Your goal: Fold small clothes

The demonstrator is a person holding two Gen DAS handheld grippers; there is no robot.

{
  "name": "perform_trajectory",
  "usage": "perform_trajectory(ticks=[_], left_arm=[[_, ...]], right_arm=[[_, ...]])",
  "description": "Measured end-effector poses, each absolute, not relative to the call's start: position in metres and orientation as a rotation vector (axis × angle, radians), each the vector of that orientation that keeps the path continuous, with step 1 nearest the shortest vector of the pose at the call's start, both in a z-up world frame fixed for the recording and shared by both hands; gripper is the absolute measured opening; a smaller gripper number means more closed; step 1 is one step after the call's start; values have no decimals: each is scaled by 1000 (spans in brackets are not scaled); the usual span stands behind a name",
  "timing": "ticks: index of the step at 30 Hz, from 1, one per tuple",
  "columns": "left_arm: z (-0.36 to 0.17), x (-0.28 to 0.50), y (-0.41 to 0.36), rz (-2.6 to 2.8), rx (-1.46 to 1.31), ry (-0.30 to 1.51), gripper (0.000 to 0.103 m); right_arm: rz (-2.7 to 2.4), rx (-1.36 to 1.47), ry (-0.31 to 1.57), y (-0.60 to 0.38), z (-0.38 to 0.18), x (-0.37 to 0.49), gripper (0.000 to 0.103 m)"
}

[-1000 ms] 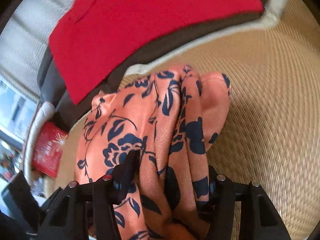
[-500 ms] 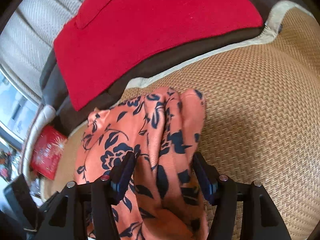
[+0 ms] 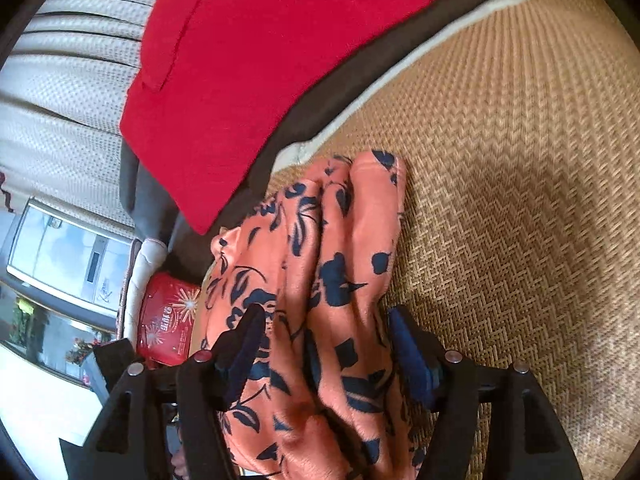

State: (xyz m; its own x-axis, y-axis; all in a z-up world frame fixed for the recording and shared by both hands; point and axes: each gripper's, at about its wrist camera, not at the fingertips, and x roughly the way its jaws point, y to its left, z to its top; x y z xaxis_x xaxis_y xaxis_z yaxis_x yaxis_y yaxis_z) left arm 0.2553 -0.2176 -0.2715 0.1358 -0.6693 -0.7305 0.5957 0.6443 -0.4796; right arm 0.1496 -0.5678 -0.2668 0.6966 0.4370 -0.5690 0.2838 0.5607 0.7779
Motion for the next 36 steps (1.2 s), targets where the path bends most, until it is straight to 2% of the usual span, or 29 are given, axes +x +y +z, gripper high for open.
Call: perform_trajectory(ticks=[4,10,12,14,17,21,31,36], left_arm=[[-283,267,-218,-936,-162,1166,85],[-283,265,-224,-958,-157,1151,85],[-281,264,-223,-961,-152,1136,76],[-277,263,-223,-955,-139,1113,63],[-271,262,-220,-958,-144,1083,53],[-257,256,-214,-963,-131,1037,47],[-209,235,-165,-900,-145,913,46],[-206,231,-143,-868,-162,903,46]], right_arm=[[140,996,863,-560,-271,156,69],[149,885,885,-528,-265,176,71],[126,837,886,-520,-261,178,70],[105,816,882,-515,-259,178,64],[88,786,871,-513,-253,172,55],[78,723,841,-498,-240,173,48],[165,716,701,-470,-205,167,47],[203,707,672,-449,-200,169,47]])
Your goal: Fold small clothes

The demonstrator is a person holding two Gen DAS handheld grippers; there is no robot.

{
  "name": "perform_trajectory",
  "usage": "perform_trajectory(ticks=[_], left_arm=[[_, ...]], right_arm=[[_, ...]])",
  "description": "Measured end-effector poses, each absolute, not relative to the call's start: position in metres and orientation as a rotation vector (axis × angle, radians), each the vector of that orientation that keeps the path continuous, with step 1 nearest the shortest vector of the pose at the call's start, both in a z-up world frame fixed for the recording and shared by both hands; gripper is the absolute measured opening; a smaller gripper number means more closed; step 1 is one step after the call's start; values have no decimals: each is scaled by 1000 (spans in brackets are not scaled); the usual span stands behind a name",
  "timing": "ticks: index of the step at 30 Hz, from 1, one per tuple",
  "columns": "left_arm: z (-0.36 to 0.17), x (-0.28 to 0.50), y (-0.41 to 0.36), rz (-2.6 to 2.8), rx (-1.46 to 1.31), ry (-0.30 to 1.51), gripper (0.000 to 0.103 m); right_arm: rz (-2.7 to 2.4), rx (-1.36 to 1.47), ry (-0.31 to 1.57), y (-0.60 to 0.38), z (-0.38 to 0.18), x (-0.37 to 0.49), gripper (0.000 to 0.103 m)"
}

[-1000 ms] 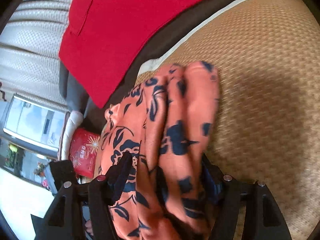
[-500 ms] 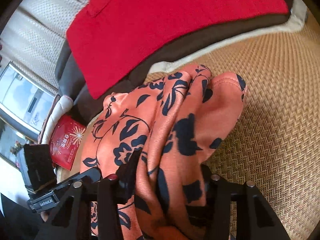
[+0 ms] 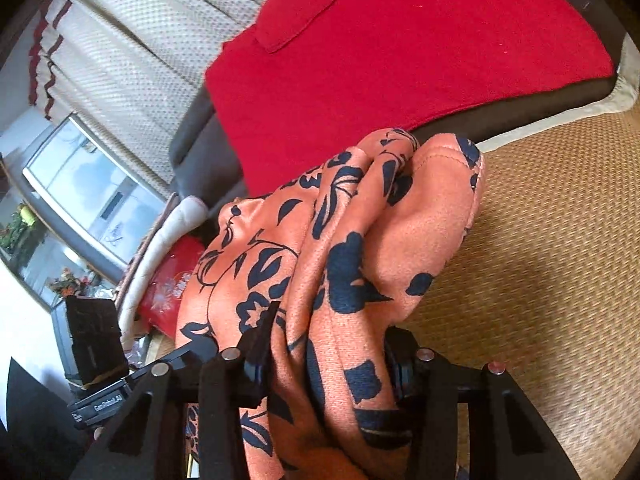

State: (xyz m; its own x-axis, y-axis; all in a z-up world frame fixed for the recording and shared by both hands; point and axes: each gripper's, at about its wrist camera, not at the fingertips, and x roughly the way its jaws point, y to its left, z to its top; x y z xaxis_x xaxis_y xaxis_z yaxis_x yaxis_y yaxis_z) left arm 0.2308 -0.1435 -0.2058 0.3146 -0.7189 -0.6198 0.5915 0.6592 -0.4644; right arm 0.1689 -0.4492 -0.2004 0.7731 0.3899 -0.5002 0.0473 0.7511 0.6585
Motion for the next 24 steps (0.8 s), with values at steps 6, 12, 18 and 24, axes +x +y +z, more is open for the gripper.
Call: perform_trajectory(ticks=[6,12,18,24], left_arm=[[-231,230,-140,-790,-112,985,48],[-281,239,-153,-654,-6,1121,57],[-263,225,-142,-592,20,1045,58],[-220,169,-117,-418,120,809,80]], right_arm=[[187,717,757,-437,-223,186,47],[85,723,937,-435,-271,205,47],[33,671,896,-445,-259,191,55],[-85,555,763,-438,-216,154,56]])
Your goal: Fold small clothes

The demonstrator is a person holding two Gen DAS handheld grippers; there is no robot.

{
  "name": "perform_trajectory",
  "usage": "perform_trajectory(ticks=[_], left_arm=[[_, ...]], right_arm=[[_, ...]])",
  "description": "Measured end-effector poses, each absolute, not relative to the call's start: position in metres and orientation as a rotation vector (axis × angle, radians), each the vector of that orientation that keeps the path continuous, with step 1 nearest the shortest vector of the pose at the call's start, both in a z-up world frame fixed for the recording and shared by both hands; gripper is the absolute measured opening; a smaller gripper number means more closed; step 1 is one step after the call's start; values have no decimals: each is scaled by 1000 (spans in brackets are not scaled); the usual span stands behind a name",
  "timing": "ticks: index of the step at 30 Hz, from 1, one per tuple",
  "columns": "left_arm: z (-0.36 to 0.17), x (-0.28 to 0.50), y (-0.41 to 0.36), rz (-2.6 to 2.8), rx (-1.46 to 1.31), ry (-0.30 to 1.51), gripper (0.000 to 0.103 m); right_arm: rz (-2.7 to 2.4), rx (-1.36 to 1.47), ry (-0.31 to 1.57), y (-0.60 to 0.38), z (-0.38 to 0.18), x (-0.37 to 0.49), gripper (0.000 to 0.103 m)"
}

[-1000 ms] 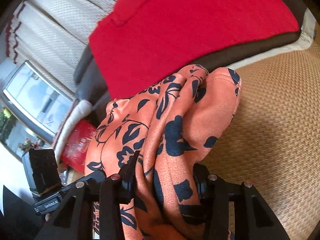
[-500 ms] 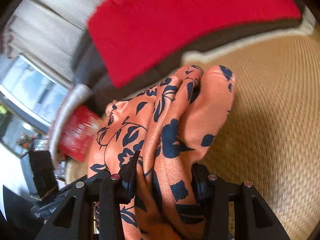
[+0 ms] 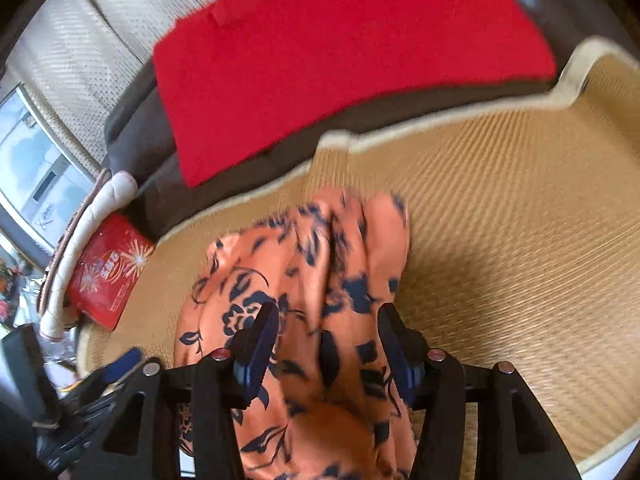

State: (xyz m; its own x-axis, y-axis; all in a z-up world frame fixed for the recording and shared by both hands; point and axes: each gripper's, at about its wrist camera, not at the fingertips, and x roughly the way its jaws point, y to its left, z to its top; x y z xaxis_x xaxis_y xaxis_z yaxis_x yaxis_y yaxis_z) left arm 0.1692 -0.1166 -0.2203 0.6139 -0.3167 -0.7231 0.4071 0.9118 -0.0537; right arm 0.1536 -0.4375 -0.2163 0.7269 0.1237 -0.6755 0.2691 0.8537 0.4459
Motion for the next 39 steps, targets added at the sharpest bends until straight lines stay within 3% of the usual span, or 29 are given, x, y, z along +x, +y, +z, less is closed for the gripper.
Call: perform_trajectory(ticks=[19,39], left_arm=[[-95,50,-62,-205,114,526,96],[-35,-10,-46,-81,148,384,102]], right_arm=[[-19,317,626,-344,-111,39,56],[-28,250,570,-324,-50,-23,59]])
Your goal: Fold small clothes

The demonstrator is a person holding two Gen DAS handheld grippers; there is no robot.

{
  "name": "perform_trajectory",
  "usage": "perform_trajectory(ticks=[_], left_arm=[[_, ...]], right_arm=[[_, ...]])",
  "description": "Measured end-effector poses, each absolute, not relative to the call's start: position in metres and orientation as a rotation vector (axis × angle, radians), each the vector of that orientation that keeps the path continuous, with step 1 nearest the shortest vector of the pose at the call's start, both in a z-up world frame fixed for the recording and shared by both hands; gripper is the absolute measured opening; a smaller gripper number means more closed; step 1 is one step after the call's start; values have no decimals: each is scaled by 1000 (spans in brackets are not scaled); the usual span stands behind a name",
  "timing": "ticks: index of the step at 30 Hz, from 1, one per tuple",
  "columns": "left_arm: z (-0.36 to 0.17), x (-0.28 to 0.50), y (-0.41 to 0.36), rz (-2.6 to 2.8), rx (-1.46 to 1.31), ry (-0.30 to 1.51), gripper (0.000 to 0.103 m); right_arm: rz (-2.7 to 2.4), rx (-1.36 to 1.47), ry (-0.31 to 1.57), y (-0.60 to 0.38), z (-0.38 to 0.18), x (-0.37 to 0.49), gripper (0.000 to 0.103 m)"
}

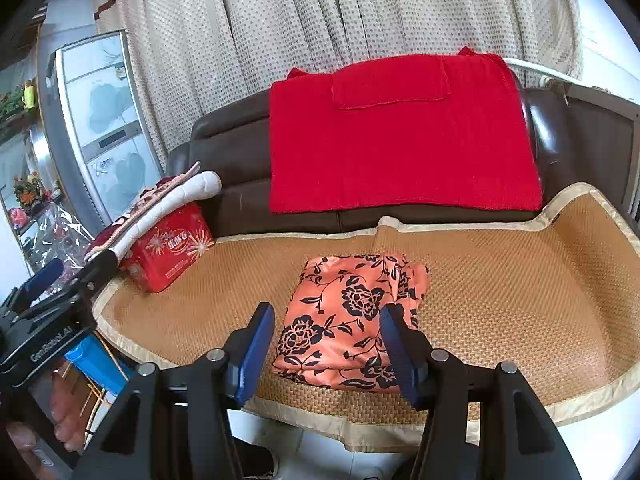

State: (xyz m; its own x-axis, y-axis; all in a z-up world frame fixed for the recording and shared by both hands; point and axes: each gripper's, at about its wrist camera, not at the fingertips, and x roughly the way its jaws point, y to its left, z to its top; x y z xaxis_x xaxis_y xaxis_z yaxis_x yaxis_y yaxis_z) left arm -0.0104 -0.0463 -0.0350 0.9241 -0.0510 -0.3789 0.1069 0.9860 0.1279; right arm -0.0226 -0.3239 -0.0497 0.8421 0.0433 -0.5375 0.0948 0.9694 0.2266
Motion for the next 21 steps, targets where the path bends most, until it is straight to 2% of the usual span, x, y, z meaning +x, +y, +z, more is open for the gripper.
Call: perform_trajectory(ticks=[21], left_arm=[[-14,-16,-30,-38,134,378,102]], right_arm=[[-54,200,568,-302,-44,-27,60]])
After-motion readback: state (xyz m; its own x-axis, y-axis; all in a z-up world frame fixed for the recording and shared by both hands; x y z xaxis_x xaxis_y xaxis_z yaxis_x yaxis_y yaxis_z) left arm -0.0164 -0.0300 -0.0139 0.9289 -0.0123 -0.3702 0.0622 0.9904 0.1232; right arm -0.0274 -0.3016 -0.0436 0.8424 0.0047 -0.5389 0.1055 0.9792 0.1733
